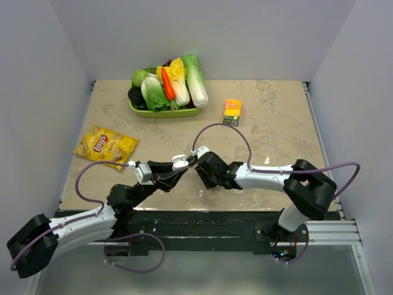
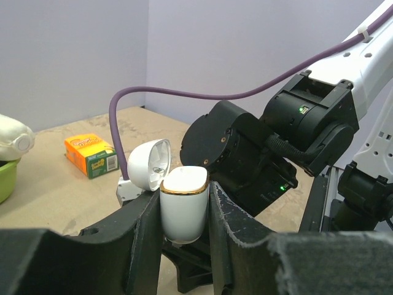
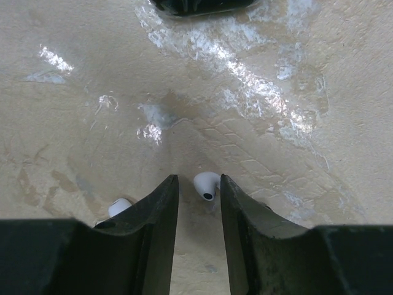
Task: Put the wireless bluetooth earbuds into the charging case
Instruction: Adjust the earbud at the center of the board.
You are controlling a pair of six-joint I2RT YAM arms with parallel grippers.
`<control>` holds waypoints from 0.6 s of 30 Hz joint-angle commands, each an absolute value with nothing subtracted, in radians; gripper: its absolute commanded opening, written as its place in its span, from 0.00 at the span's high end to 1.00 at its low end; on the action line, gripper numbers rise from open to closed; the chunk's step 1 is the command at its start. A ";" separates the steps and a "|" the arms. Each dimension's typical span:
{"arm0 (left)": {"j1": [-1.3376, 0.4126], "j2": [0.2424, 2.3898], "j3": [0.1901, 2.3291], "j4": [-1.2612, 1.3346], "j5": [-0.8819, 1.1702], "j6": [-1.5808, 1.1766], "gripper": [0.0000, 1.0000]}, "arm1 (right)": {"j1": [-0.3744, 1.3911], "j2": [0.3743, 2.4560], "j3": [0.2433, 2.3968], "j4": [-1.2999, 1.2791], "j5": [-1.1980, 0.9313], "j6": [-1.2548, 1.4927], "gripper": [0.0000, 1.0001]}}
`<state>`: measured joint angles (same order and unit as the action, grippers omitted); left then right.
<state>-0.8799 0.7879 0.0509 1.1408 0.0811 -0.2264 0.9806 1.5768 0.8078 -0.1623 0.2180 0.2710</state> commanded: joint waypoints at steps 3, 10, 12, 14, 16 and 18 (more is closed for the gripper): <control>-0.887 0.793 -0.031 1.221 0.077 -0.229 1.00 | 0.980 1.589 0.841 -0.158 0.233 0.295 0.66; -0.885 0.792 -0.032 1.221 0.078 -0.230 1.00 | 0.977 1.614 0.848 -0.160 0.244 0.310 0.74; -0.885 0.788 -0.032 1.220 0.075 -0.230 1.00 | 0.976 1.624 0.856 -0.160 0.244 0.322 0.77; -0.885 0.785 -0.032 1.218 0.077 -0.230 1.00 | 0.971 1.637 0.861 -0.164 0.245 0.331 0.83; -0.885 0.784 -0.032 1.218 0.077 -0.230 1.00 | 0.965 1.644 0.868 -0.164 0.242 0.345 0.90; -0.885 0.784 -0.032 1.216 0.077 -0.230 1.00 | 0.957 1.647 0.871 -0.166 0.248 0.366 0.97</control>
